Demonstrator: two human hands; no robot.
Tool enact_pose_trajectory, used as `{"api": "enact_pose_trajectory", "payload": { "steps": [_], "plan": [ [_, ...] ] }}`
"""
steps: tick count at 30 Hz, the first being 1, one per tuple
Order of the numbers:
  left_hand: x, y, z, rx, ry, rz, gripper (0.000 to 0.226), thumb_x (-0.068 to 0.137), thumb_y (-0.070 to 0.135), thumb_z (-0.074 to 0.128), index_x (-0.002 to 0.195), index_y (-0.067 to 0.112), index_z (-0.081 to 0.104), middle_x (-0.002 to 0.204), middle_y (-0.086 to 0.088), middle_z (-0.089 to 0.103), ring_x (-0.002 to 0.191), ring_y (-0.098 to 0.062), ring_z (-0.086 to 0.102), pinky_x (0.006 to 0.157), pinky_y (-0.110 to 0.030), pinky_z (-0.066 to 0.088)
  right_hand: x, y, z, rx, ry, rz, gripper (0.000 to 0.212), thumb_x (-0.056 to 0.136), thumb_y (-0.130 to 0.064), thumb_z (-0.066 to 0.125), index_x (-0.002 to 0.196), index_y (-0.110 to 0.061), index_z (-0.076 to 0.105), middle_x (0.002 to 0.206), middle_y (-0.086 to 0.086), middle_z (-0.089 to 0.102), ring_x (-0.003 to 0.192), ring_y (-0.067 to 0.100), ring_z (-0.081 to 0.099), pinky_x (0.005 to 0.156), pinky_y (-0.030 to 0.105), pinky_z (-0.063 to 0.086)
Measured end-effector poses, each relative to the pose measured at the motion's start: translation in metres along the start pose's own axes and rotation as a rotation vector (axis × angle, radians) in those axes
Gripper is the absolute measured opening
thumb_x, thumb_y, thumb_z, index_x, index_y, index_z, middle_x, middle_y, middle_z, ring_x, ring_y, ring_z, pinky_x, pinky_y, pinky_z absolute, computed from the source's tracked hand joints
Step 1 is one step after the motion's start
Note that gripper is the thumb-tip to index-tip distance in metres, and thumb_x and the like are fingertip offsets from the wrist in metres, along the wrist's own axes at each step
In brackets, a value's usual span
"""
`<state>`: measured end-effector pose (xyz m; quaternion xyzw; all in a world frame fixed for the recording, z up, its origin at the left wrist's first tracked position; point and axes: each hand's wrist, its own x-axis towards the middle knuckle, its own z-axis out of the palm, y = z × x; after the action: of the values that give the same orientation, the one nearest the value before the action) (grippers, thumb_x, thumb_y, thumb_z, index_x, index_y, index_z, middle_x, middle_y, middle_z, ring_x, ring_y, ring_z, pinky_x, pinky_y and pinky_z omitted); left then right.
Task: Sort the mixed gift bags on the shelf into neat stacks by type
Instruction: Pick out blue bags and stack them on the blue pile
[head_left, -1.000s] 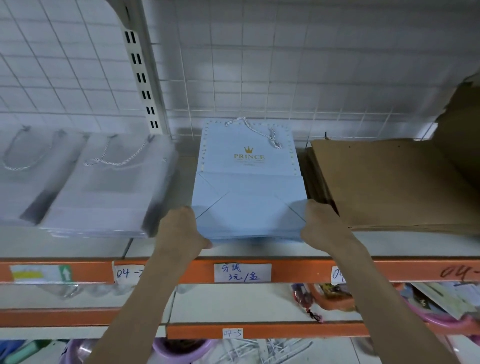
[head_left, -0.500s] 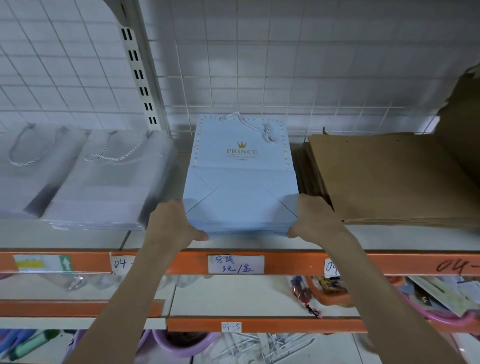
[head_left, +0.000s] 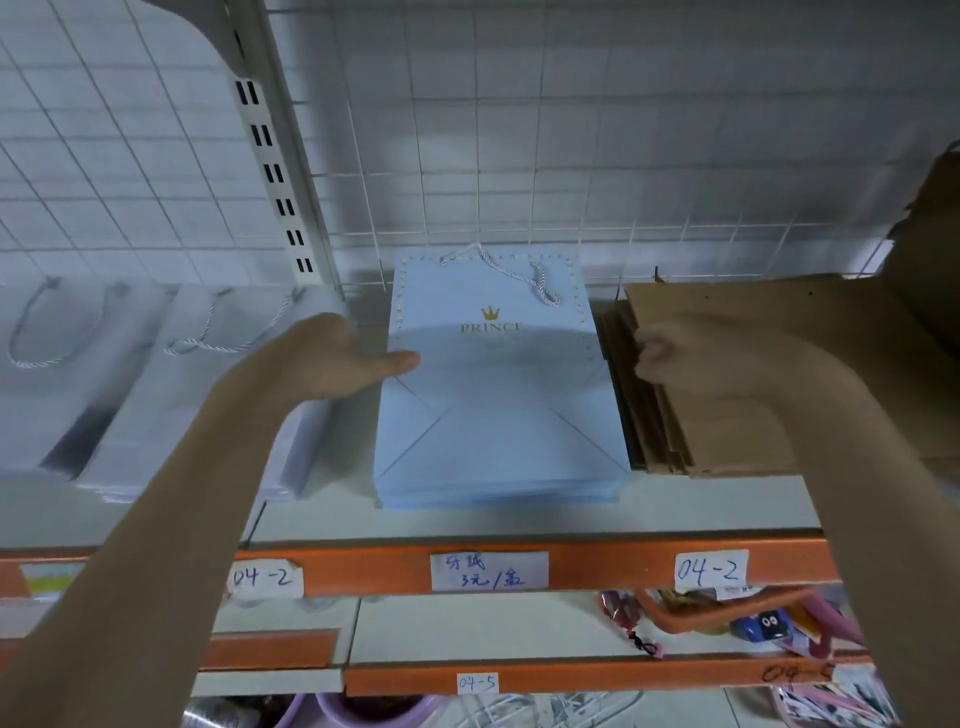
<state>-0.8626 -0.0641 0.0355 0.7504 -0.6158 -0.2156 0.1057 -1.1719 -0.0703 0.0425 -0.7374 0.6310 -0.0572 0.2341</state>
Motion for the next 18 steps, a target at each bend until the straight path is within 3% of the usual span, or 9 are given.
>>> {"api": "enact_pose_trajectory", "payload": {
  "steps": [2,4,6,8,10,12,14,18],
  "plan": [
    [0.017,0.007,0.003,-0.024,-0.018,-0.002,0.079,0.079,0.068,0.046,0.124,0.004,0.054,0.131,-0.012,0.052,0.119,-0.027,0.048,0.09,-0.031,0.037,0.015,-0.01,-0.004,-0.055,0.082,-0.026,0.034,0.097,-0.035,0.041,0.088,-0.009,0.061,0.088,0.013,0.063,0.082,0.023,0.061,0.076,0.034,0.049],
    [0.033,0.011,0.009,-0.045,-0.061,0.0,0.076,0.08,0.071,0.04,0.126,0.012,0.056,0.127,-0.01,0.055,0.116,-0.027,0.051,0.097,-0.032,0.038,0.031,-0.02,0.0,-0.058,0.048,-0.002,0.047,0.094,-0.051,0.037,0.071,-0.013,0.053,0.069,0.001,0.051,0.063,0.014,0.049,0.061,0.025,0.037],
    [0.048,0.009,0.016,-0.103,-0.122,-0.003,0.081,0.072,0.081,0.037,0.125,0.023,0.056,0.113,-0.004,0.062,0.105,-0.024,0.057,0.099,-0.034,0.041,0.043,-0.028,0.008,0.058,-0.083,0.065,0.044,0.09,-0.061,0.037,0.1,-0.024,0.058,0.093,-0.007,0.054,0.082,0.011,0.05,0.076,0.022,0.036],
    [0.058,0.004,0.021,-0.214,-0.228,-0.028,0.103,0.049,0.095,0.038,0.129,0.031,0.051,0.118,0.002,0.061,0.108,-0.02,0.057,0.102,-0.039,0.042,0.054,-0.028,0.017,0.222,-0.195,0.096,0.054,0.086,-0.063,0.042,0.129,-0.03,0.048,0.117,-0.01,0.052,0.104,0.01,0.048,0.09,0.022,0.035],
    [0.068,-0.002,0.026,-0.412,-0.351,-0.07,0.114,0.033,0.097,0.047,0.128,0.033,0.051,0.124,0.006,0.059,0.112,-0.017,0.057,0.102,-0.04,0.043,0.063,-0.023,0.024,0.387,-0.247,0.143,0.065,0.075,-0.068,0.052,0.127,-0.029,0.052,0.122,-0.012,0.054,0.112,0.01,0.05,0.095,0.025,0.036],
    [0.076,-0.006,0.031,-0.539,-0.408,-0.091,0.113,0.033,0.094,0.055,0.13,0.036,0.049,0.134,0.009,0.053,0.122,-0.013,0.051,0.107,-0.041,0.036,0.072,-0.016,0.029,0.502,-0.275,0.182,0.068,0.06,-0.071,0.06,0.114,-0.029,0.06,0.117,-0.01,0.062,0.108,0.01,0.057,0.093,0.028,0.041],
    [0.079,-0.006,0.034,-0.54,-0.421,-0.081,0.112,0.035,0.094,0.054,0.132,0.04,0.046,0.139,0.013,0.047,0.127,-0.012,0.045,0.111,-0.041,0.03,0.076,-0.015,0.034,0.534,-0.289,0.186,0.073,0.054,-0.07,0.063,0.114,-0.028,0.061,0.115,-0.007,0.065,0.106,0.012,0.06,0.095,0.031,0.044],
    [0.074,-0.001,0.033,-0.483,-0.418,-0.029,0.096,0.052,0.089,0.049,0.133,0.038,0.045,0.136,0.015,0.049,0.125,-0.011,0.047,0.11,-0.037,0.033,0.08,-0.015,0.04,0.531,-0.271,0.171,0.084,0.045,-0.073,0.066,0.116,-0.029,0.061,0.114,-0.009,0.066,0.107,0.012,0.06,0.098,0.032,0.044]
  ]
}}
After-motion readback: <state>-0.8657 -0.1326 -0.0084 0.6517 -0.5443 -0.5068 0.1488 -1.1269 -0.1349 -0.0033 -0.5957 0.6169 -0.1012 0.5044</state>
